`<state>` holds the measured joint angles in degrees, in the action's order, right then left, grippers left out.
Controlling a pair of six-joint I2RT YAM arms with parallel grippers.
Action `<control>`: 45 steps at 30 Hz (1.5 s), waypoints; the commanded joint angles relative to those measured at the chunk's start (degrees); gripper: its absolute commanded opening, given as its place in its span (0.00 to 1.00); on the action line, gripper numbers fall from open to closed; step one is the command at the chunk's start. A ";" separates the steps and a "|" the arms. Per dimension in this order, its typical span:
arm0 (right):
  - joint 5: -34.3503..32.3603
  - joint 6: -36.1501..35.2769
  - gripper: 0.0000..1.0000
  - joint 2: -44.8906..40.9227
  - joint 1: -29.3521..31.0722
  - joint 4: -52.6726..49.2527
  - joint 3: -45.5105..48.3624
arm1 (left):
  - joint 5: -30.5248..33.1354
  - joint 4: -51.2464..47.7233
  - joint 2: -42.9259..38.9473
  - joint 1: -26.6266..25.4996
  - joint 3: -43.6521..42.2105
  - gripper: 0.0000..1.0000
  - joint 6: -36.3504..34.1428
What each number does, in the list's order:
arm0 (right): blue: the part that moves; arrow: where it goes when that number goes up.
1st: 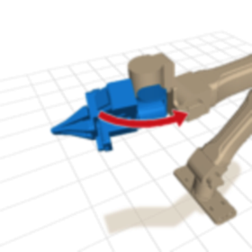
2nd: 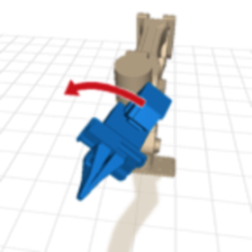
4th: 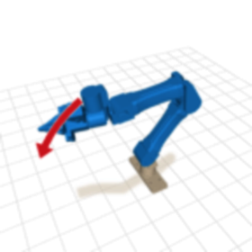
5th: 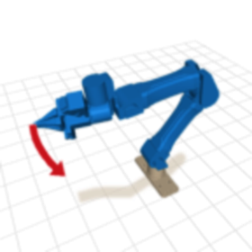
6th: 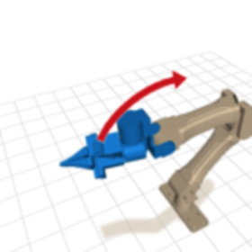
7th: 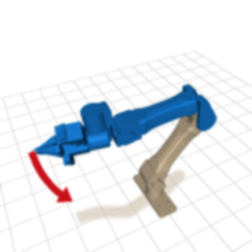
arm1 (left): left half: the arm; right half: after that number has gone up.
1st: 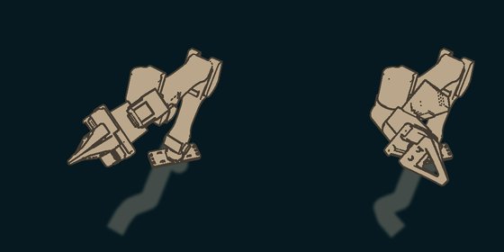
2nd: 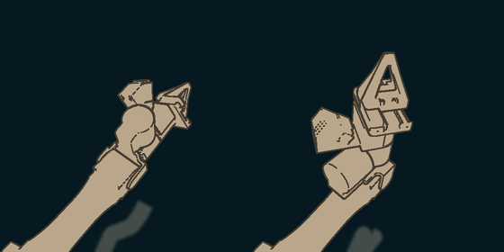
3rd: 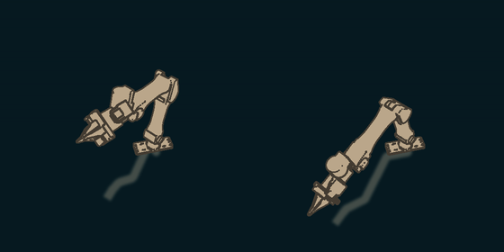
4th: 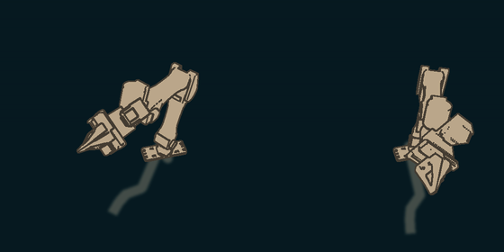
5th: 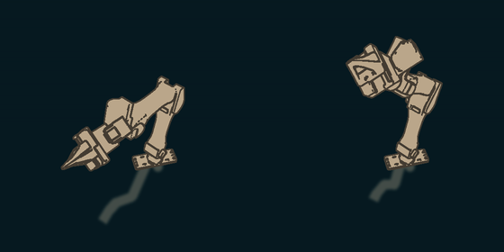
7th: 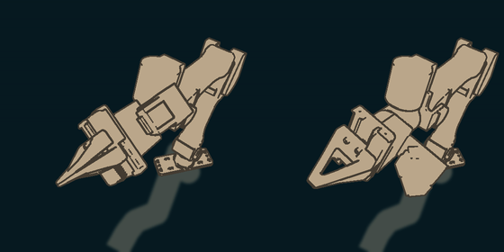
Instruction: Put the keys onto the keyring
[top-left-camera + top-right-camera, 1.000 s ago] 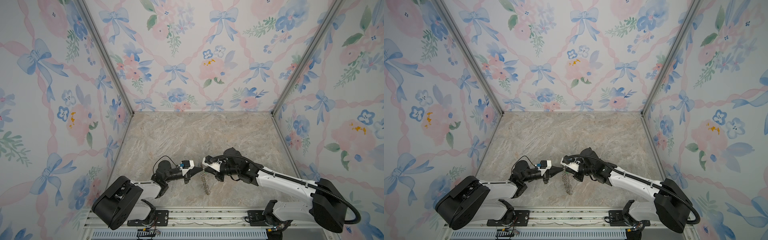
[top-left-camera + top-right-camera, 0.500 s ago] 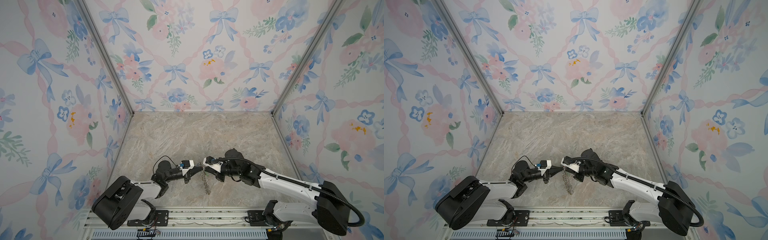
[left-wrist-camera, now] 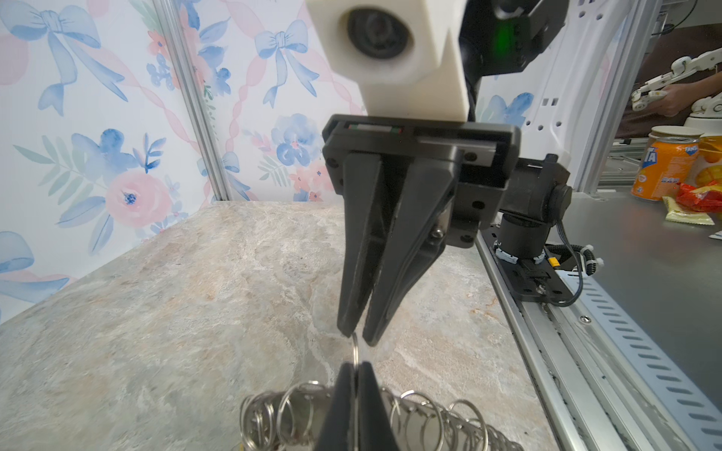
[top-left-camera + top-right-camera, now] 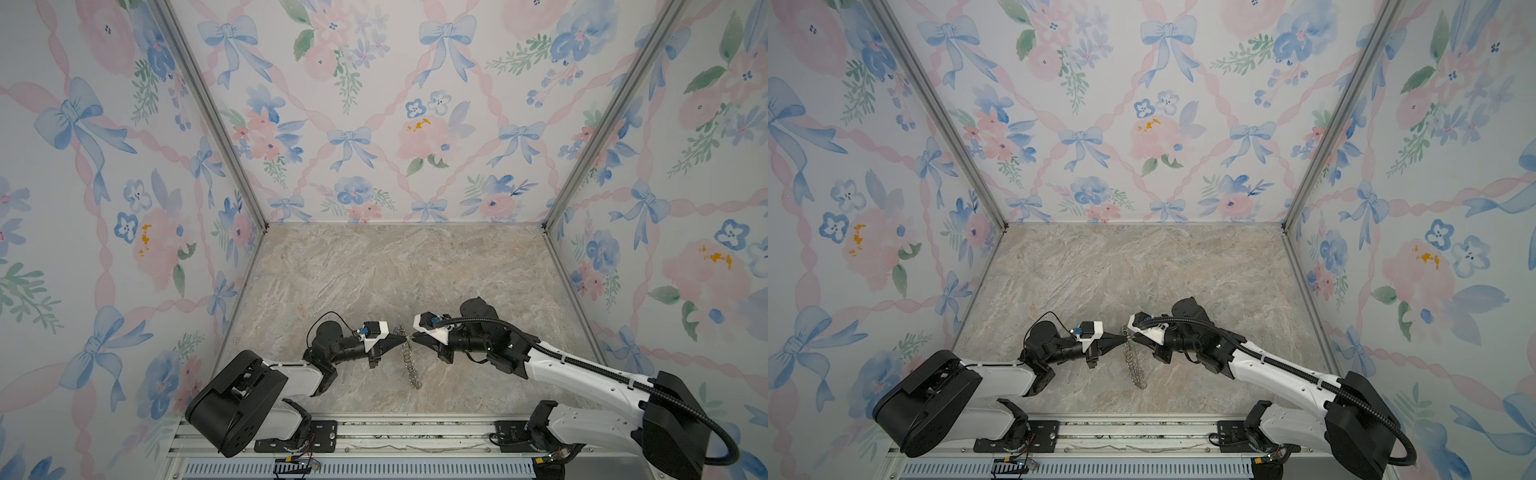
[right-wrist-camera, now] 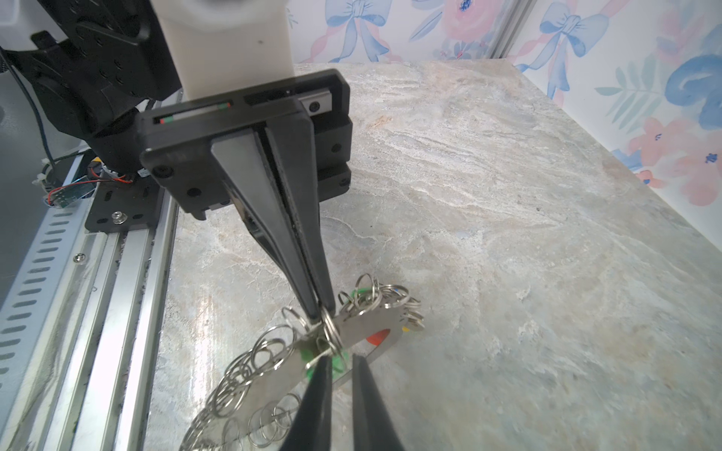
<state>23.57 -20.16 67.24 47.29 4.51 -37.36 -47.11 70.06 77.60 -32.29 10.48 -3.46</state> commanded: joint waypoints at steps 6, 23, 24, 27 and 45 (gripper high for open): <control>3.59 -1.10 0.14 0.64 -0.39 2.54 0.45 | -2.28 1.78 0.62 -0.69 -0.11 0.00 -0.83; 0.69 -2.89 0.00 1.98 0.98 -4.87 -3.93 | 0.82 1.92 0.68 -0.80 -0.70 0.00 -1.92; -0.89 -3.33 0.00 2.31 1.53 -7.20 -5.06 | 1.33 1.96 0.43 -0.67 -0.86 0.00 -2.10; -5.31 -4.61 0.00 3.95 3.08 -15.07 -9.17 | 2.37 1.59 -0.83 -0.12 -1.30 0.11 -2.37; -12.05 -9.09 0.00 8.35 8.13 -28.41 -20.15 | -0.47 -0.53 -1.89 1.26 -0.81 0.22 -1.44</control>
<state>11.09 -28.05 76.01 54.50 -22.46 -56.14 -46.19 69.80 75.00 -31.14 9.63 -4.91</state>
